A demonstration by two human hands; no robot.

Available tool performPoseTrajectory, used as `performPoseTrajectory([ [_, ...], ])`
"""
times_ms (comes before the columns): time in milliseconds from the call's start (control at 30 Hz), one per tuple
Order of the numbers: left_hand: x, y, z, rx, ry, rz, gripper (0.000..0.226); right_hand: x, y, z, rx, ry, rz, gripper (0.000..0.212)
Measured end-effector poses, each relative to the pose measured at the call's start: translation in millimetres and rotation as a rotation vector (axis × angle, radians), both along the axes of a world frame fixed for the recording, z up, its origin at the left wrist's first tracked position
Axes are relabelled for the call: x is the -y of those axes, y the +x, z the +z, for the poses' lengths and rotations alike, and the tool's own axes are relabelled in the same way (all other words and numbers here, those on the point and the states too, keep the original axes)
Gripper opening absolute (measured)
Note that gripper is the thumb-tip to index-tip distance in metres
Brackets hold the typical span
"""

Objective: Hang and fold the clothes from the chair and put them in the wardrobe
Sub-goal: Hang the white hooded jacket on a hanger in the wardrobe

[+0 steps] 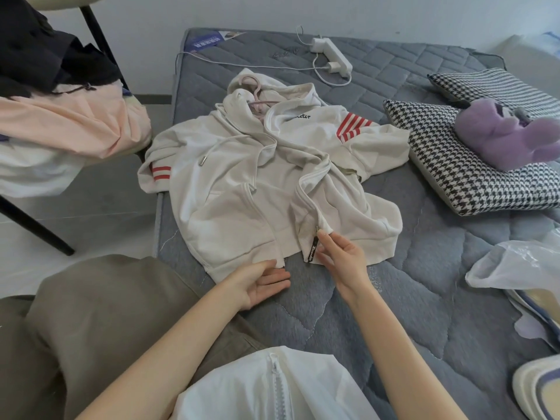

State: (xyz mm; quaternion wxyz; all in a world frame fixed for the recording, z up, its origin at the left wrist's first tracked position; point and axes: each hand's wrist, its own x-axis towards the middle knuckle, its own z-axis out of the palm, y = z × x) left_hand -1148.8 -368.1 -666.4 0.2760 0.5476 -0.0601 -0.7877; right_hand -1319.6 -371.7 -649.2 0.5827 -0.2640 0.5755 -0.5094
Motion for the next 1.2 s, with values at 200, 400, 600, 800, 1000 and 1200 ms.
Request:
performPoseTrajectory([
  [200, -3, -6, -2, -0.087, 0.060, 0.222, 0.009, 1, 1, -5, -0.003, -0.005, 0.002, 0.007],
  [400, -1, -7, 7, -0.123, 0.013, 0.435, 0.011, -1, 4, -4, 0.078, 0.044, 0.105, 0.013],
  [600, 8, 2, 28, -0.129, -0.155, 0.397, 0.023, -4, 17, -4, 0.263, 0.165, 0.180, 0.008],
  [800, 9, 4, 23, 0.065, -0.272, 0.253, 0.013, -9, 38, -1, 0.315, 0.171, 0.228, 0.018],
  [1000, 9, 3, 21, 0.129, -0.316, 0.182, 0.014, -8, 39, -1, 0.255, 0.153, 0.250, 0.010],
  [1200, 8, 4, 15, 0.219, -0.355, 0.164, 0.014, -8, 39, -1, 0.258, 0.149, 0.231, 0.009],
])
